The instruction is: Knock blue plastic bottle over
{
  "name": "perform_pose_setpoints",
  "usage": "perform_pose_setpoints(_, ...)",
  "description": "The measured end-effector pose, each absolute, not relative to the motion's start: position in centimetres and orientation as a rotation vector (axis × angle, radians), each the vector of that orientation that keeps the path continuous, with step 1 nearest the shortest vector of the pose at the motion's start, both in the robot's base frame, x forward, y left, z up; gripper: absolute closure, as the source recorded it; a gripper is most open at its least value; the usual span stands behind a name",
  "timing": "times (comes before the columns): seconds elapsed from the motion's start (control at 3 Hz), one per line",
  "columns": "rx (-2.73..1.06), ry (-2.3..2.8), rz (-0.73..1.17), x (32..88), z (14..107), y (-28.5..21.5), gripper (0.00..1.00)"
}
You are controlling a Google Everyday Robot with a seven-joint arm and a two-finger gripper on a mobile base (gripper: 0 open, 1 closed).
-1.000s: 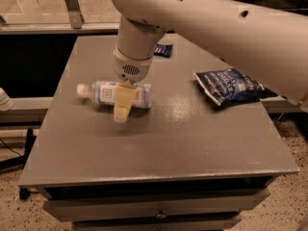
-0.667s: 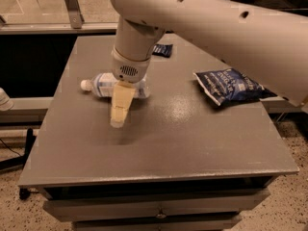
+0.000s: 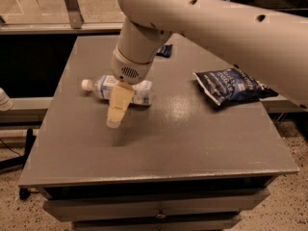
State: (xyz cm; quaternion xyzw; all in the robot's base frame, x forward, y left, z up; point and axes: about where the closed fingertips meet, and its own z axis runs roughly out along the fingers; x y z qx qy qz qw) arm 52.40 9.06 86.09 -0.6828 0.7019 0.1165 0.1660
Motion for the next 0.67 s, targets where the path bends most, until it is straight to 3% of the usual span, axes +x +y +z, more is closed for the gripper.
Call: perform_pose_setpoints(0.67,-1.658,1.866,0.438,49.7,87.8,5.2,0.0)
